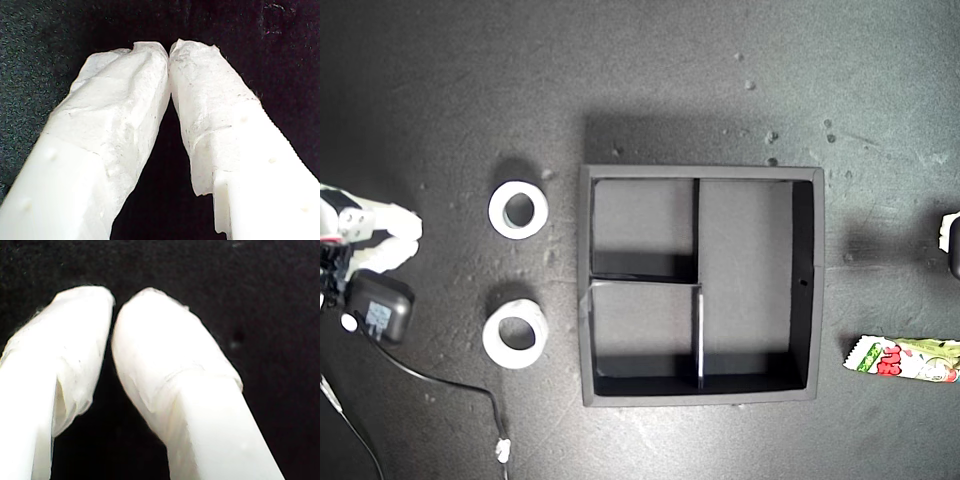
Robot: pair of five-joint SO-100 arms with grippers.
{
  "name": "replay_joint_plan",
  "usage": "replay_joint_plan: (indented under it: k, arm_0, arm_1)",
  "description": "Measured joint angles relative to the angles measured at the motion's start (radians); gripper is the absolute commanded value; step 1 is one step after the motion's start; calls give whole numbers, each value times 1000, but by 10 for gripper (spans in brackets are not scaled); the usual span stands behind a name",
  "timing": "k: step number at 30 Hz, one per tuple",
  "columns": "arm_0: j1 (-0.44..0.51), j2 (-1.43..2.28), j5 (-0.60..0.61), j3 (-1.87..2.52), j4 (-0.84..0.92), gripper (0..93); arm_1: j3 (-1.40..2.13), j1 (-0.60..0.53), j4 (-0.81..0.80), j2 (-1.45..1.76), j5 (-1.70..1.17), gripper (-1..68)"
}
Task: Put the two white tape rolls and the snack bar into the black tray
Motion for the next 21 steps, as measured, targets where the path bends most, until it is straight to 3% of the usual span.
replay_joint_plan:
  k: [8, 21]
  arm_0:
    - [0, 0, 0, 0, 0, 2]
    - [0, 0, 0, 0, 0, 2]
  arm_1:
    - [3, 58, -91, 3, -239, 18]
    - [6, 58, -92, 21, -209, 18]
